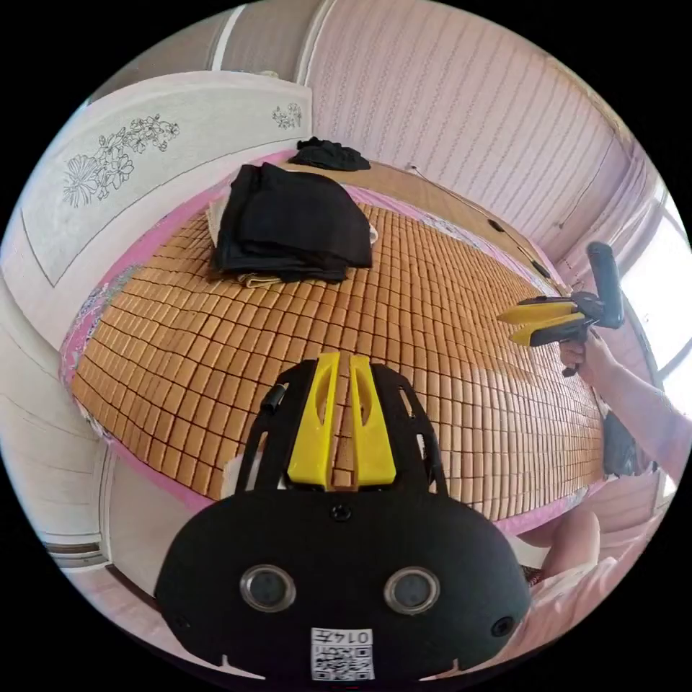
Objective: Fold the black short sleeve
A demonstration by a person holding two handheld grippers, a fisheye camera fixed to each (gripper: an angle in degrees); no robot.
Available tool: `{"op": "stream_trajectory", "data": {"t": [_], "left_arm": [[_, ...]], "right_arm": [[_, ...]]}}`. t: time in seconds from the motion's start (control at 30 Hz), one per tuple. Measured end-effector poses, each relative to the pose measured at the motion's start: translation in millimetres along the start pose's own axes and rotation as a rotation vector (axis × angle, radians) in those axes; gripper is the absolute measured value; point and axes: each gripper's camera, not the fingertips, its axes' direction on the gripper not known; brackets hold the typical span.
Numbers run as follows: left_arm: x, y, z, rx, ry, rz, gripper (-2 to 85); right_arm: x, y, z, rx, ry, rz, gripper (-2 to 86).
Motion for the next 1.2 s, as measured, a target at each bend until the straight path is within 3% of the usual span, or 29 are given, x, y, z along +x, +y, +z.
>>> {"op": "stream_trajectory", "data": {"t": [0.27,0.57,0.63,0.7,0.83,1.0,1.2], "left_arm": [[-89.8,-38.4,5.8,0.163,-0.037,-0.092,-0.3],[-121.0,-54.4,22.5,0.142,-0.092,0.025,5.3],[-123.1,-54.9,25.4,0.119,-0.11,0.045,3.1],[-126.0,-50.9,16.5,0.144,-0.189,0.031,0.2],[-128.0,-40.0,-22.9,0.264,-0.159,0.073,-0.7],[-122.2,-43.2,-90.5,0.34,0.0,0.124,-0.9],[-112.2,13.0,-193.5,0.426,0.218,0.142,-1.0]], "right_arm": [[-70.6,-198.3,65.8,-0.108,0.315,-0.336,11.7],[-51.3,-272.6,137.0,-0.246,0.435,-0.234,8.2],[-46.7,-267.4,133.3,-0.215,0.46,-0.235,3.0],[-39.9,-260.4,121.4,-0.193,0.434,-0.236,1.9],[-11.2,-227.7,57.3,-0.04,0.402,-0.158,0.7],[41.3,-150.9,-51.0,0.21,0.193,0.079,0.3],[44.3,36.3,-146.4,0.428,0.125,0.302,0.3]]}}
